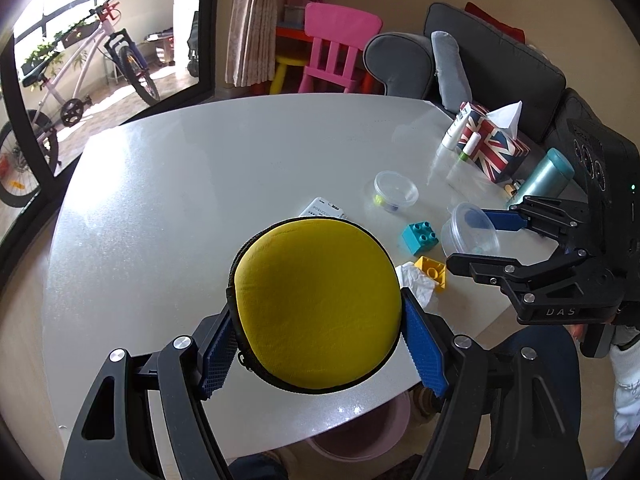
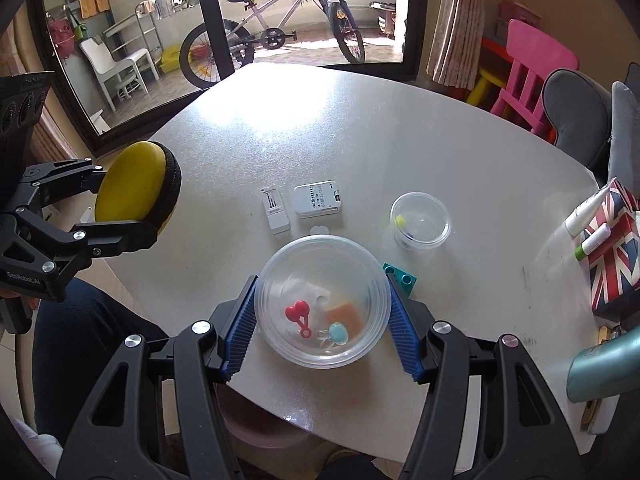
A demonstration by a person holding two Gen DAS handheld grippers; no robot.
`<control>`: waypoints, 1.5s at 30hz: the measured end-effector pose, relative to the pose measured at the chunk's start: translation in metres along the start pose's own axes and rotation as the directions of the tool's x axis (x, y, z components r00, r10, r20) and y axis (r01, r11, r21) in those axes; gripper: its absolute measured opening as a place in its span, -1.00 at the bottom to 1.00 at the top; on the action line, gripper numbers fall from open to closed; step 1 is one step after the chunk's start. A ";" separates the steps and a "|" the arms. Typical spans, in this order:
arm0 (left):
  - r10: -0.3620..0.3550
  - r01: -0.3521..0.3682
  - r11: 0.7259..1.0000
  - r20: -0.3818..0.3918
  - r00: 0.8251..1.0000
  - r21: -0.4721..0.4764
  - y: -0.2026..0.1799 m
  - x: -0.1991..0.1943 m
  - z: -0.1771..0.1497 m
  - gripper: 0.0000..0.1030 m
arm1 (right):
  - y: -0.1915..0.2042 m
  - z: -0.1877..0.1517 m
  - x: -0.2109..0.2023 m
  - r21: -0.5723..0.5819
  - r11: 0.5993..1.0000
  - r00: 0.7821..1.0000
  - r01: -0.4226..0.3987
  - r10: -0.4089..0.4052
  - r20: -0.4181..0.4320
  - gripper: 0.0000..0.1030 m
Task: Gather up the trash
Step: 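Carry the clear bowl over the pink bin and open the right gripper, then lower the yellow case into the pink bin and open the left gripper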
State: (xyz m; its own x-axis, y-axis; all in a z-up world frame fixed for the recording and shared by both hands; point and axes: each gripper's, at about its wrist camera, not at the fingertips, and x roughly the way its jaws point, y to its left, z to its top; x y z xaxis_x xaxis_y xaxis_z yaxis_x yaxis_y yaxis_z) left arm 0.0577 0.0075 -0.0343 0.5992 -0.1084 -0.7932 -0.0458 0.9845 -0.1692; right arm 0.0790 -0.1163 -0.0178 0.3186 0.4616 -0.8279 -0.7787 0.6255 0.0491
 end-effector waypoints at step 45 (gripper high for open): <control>-0.056 0.055 0.997 0.017 0.998 0.051 -0.046 -0.054 -0.066 0.40 | 0.047 -0.088 -0.068 0.003 0.998 0.997 -0.068 0.068 0.040 0.89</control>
State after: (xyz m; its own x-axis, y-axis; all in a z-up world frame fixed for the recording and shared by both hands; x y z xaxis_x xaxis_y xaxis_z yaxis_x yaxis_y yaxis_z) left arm -0.0249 -0.0412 -0.0219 0.6141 -0.1606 -0.7727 0.0277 0.9828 -0.1823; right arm -0.0266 -0.1739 -0.0088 0.2863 0.5277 -0.7997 -0.7967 0.5947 0.1071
